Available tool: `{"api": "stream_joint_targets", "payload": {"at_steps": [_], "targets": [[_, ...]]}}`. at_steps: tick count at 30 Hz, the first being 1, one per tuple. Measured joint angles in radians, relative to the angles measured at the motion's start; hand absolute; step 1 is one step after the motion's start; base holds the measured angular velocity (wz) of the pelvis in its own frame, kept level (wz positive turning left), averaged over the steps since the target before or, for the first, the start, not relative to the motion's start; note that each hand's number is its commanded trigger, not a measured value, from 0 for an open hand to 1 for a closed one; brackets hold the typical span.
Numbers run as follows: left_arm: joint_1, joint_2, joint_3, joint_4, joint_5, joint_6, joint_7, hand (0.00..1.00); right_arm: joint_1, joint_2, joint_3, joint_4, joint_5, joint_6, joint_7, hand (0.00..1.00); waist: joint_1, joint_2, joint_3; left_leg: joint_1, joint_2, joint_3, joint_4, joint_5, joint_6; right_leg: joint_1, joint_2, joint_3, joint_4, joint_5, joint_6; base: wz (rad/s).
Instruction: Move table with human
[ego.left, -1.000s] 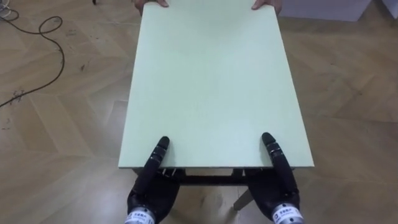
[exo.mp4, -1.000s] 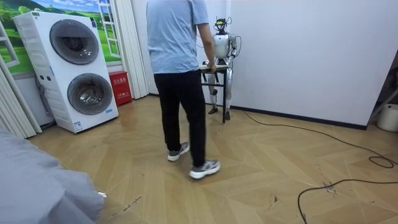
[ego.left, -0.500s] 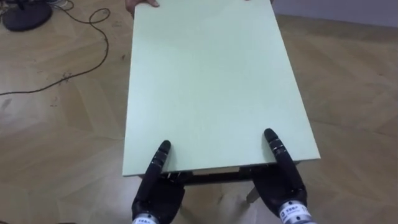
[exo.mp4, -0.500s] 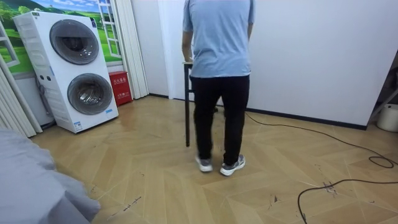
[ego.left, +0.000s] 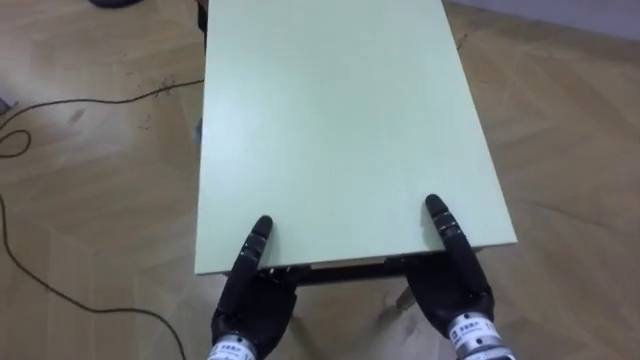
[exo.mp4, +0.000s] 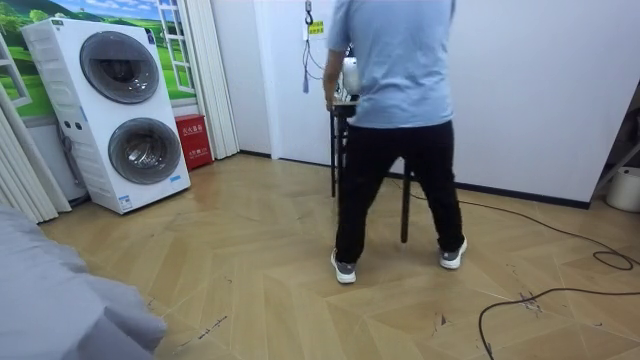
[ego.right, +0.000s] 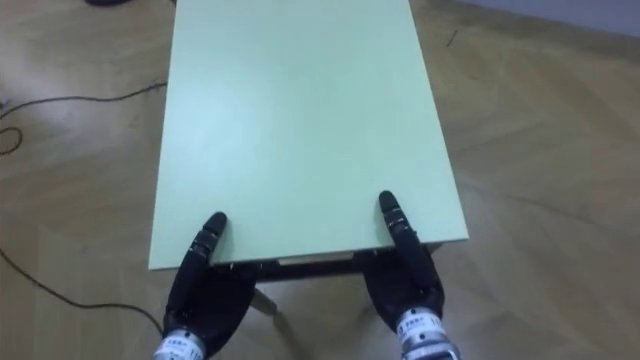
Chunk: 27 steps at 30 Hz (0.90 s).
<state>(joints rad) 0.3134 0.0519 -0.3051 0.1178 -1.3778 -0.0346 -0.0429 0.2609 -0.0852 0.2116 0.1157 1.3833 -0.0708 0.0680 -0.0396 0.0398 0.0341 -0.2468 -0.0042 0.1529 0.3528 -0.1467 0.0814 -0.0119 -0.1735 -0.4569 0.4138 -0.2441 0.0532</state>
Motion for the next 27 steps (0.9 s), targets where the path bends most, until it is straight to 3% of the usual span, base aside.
{"api": "stream_joint_targets", "payload": {"at_steps": [1,2,3,4,5,7,10,15,21,23,25,26,27], "targets": [[0.0,0.003,-0.004,0.0,0.0,0.0,0.001,1.0,0.004,-0.003,-0.002,0.0,-0.001,0.0,-0.002,1.0,-0.017,-0.005,0.0012,0.003,-0.017,-0.036,0.007,0.004,0.005,-0.006,0.004,0.066,0.011,-0.016,0.001,1.08],[0.0,0.003,-0.008,0.0,0.001,0.0,0.001,1.0,0.006,0.001,-0.002,0.0,-0.003,0.0,-0.002,1.0,-0.019,-0.009,0.0009,0.003,-0.026,-0.059,0.009,0.004,0.006,-0.007,0.014,0.103,0.002,-0.033,-0.002,0.87],[-0.001,0.001,-0.007,0.0,0.0,-0.004,0.001,1.0,0.006,0.006,-0.001,0.0,-0.005,0.0,-0.003,1.0,-0.017,-0.016,0.0022,0.003,-0.034,-0.08,0.011,0.005,0.005,-0.016,0.046,0.166,-0.062,-0.049,-0.01,0.72],[-0.001,0.002,-0.008,0.002,0.0,-0.007,0.001,1.0,0.006,0.007,0.0,0.001,-0.003,0.0,-0.004,1.0,-0.016,-0.022,0.003,0.004,-0.05,-0.105,0.014,0.007,0.003,-0.032,0.071,0.21,-0.099,-0.027,-0.017,0.82],[0.002,0.006,-0.009,0.001,0.001,-0.009,0.001,1.0,0.012,0.007,-0.002,0.001,-0.001,-0.001,-0.004,1.0,-0.019,-0.023,0.0009,0.006,-0.06,-0.118,0.011,0.009,0.002,-0.026,0.07,0.205,-0.1,-0.03,-0.018,0.64],[0.002,0.008,-0.011,-0.003,0.008,-0.012,0.001,1.0,0.009,0.0,0.0,0.001,0.015,-0.001,-0.004,1.0,0.015,-0.023,0.0002,0.01,-0.064,-0.128,0.004,0.01,-0.002,-0.006,0.074,0.181,-0.122,-0.029,-0.023,0.37],[0.002,0.013,-0.005,-0.008,0.007,-0.011,0.001,1.0,0.0,-0.004,0.005,0.001,0.008,-0.001,-0.005,1.0,0.027,-0.026,-0.0008,0.01,-0.066,-0.133,-0.003,0.01,-0.003,0.02,0.078,0.154,-0.143,-0.027,-0.024,0.33],[0.007,0.013,-0.005,-0.009,0.007,-0.012,0.002,1.0,0.002,-0.007,0.012,0.003,0.021,-0.001,-0.013,1.0,0.044,-0.028,-0.0002,0.03,-0.081,-0.158,-0.01,0.01,-0.003,0.068,0.079,0.146,-0.161,-0.024,-0.02,0.31],[0.01,0.014,-0.007,-0.009,0.008,-0.01,0.002,1.0,0.008,-0.006,0.014,0.002,0.02,-0.002,-0.013,1.0,0.045,-0.033,-0.0009,0.014,-0.084,-0.142,0.004,0.017,-0.001,0.102,0.091,0.051,-0.176,-0.023,-0.023,0.48],[0.011,0.013,-0.006,-0.009,0.008,-0.009,0.002,1.0,0.008,-0.007,0.014,0.002,0.019,-0.004,-0.013,1.0,0.043,-0.033,-0.0009,0.012,-0.083,-0.122,-0.002,0.028,0.005,0.113,0.091,0.024,-0.177,-0.023,-0.023,0.6],[0.011,0.004,-0.011,-0.006,0.01,-0.009,0.002,1.0,0.005,-0.011,0.012,0.002,0.023,-0.005,-0.014,1.0,0.043,-0.031,-0.0018,0.012,-0.062,-0.029,-0.017,0.042,0.023,0.116,0.093,-0.004,-0.177,-0.022,-0.024,0.69],[0.011,0.003,-0.011,-0.006,0.01,-0.009,0.002,1.0,0.005,-0.013,0.012,0.002,0.022,-0.005,-0.014,1.0,0.041,-0.029,-0.0025,0.011,-0.059,-0.011,-0.021,0.044,0.028,0.117,0.095,-0.009,-0.177,-0.022,-0.025,0.69],[0.011,0.003,-0.012,-0.006,0.01,-0.009,0.003,1.0,0.004,-0.02,0.01,0.002,0.017,-0.006,-0.014,1.0,0.042,-0.023,-0.0059,0.007,-0.063,-0.021,-0.034,0.056,0.031,0.115,0.098,-0.008,-0.178,-0.018,-0.032,0.66]]}}
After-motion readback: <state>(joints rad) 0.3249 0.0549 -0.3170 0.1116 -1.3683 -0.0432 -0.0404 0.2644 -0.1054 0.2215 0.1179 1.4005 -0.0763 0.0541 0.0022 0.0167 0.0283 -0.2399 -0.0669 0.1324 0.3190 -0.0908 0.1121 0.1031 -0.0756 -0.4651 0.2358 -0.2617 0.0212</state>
